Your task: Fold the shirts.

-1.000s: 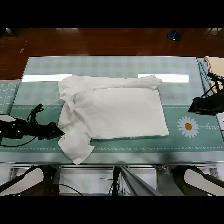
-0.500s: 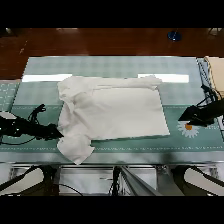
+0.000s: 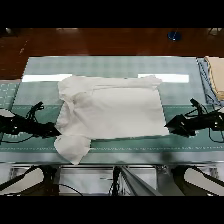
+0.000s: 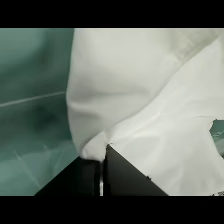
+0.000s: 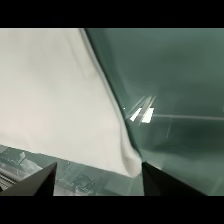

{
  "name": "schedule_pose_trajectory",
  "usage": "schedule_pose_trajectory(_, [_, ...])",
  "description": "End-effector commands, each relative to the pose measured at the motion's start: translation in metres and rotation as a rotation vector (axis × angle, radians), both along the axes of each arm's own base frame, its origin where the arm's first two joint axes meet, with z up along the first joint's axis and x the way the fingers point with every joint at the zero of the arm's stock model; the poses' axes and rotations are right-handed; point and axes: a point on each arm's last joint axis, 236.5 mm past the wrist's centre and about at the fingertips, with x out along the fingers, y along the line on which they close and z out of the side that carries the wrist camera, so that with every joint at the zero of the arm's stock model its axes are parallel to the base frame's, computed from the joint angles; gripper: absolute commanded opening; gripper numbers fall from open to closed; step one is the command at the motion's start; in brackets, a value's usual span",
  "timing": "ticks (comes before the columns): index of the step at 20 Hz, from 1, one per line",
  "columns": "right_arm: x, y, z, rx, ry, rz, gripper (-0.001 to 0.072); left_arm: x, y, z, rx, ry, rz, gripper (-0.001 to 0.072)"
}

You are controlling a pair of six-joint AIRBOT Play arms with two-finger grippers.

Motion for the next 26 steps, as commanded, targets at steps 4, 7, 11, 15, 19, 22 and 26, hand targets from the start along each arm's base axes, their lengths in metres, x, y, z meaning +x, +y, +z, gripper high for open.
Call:
schedule_pose_trajectory(4, [-0.001,0.015,-0.022,0.031,0.000,-0.127,0.0189,0.013,-0.001,0.011,-0.020,-0.032,0.007,0.0030])
schedule_pose_trajectory(7, [0.030,0.030,0.001,0.147,-0.126,-0.184,0.0027,0.042,-0.008,0.030,-0.071,-0.148,0.017,0.0029])
schedule_pose_trajectory(11, [0.077,0.056,0.108,0.403,-0.453,-0.191,0.0026,0.112,-0.024,0.130,-0.195,-0.505,0.049,0.0029])
schedule_pose_trajectory(15, [0.097,0.053,0.264,0.322,-0.883,-0.062,0.0026,0.139,-0.032,0.308,-0.141,-1.006,-0.010,0.0028])
schedule_pose_trajectory(19, [0.089,0.041,0.425,0.003,-1.264,-0.050,0.0026,0.080,-0.055,0.481,0.073,-1.481,-0.096,0.0028])
schedule_pose_trajectory(22, [0.063,0.025,0.515,-0.302,-1.436,-0.086,0.0025,0.024,-0.059,0.577,0.288,-1.775,-0.035,0.0028])
schedule_pose_trajectory(26, [0.006,0.023,0.605,-0.552,-1.626,-0.166,0.0025,-0.037,-0.055,0.623,0.467,-1.873,0.086,0.0028])
